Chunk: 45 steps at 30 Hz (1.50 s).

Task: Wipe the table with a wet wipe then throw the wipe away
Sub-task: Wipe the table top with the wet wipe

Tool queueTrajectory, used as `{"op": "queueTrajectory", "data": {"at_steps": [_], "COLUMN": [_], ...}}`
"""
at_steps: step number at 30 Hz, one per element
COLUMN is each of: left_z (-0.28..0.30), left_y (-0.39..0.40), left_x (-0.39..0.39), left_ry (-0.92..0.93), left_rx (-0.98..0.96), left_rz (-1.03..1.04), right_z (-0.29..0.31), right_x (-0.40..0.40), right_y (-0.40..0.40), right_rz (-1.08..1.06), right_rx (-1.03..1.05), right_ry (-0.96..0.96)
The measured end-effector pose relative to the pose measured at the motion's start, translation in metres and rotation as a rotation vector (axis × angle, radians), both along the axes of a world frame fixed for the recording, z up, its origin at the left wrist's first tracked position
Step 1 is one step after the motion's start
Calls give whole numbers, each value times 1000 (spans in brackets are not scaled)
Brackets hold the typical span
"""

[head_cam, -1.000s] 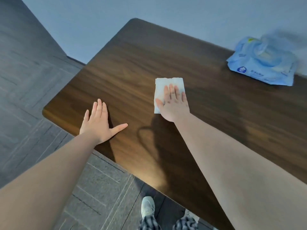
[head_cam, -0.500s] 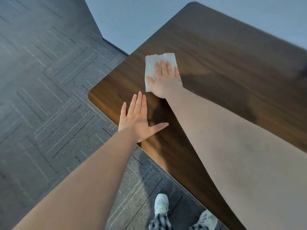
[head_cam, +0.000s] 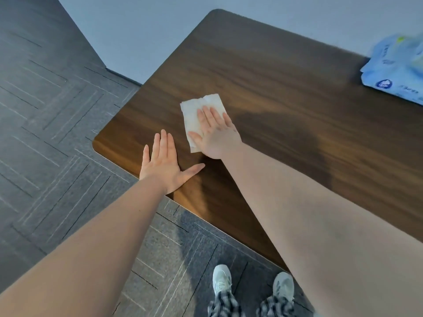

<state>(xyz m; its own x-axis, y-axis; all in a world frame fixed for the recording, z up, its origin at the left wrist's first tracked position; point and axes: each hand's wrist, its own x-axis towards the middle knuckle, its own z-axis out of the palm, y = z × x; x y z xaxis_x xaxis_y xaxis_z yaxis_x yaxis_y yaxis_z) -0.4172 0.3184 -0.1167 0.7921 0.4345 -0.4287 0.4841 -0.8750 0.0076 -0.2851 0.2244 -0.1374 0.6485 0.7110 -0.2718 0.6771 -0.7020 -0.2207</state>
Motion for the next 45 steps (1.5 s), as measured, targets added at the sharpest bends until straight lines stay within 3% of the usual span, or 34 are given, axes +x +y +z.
{"op": "queueTrajectory", "data": {"at_steps": [5, 18, 27, 30, 36, 45], "left_z": [16, 16, 8, 2, 1, 2], "left_y": [-29, -245, -424, -452, -458, -462], "left_x": [2, 32, 39, 34, 31, 29], "left_ry": [15, -24, 8, 15, 26, 27], "left_rx": [129, -102, -106, -47, 3, -34], "left_rz": [-329, -622, -922, -882, -828, -804], "right_z": [5, 2, 10, 11, 11, 9], "right_x": [-19, -41, -97, -115, -142, -152], "right_y": [-76, -388, -623, -681, -748, -733], "right_rz": [-124, -689, -1145, -1246, -1343, -1384], "right_rx": [-9, -105, -156, -157, -166, -180], "right_ry": [21, 33, 43, 41, 52, 89]}}
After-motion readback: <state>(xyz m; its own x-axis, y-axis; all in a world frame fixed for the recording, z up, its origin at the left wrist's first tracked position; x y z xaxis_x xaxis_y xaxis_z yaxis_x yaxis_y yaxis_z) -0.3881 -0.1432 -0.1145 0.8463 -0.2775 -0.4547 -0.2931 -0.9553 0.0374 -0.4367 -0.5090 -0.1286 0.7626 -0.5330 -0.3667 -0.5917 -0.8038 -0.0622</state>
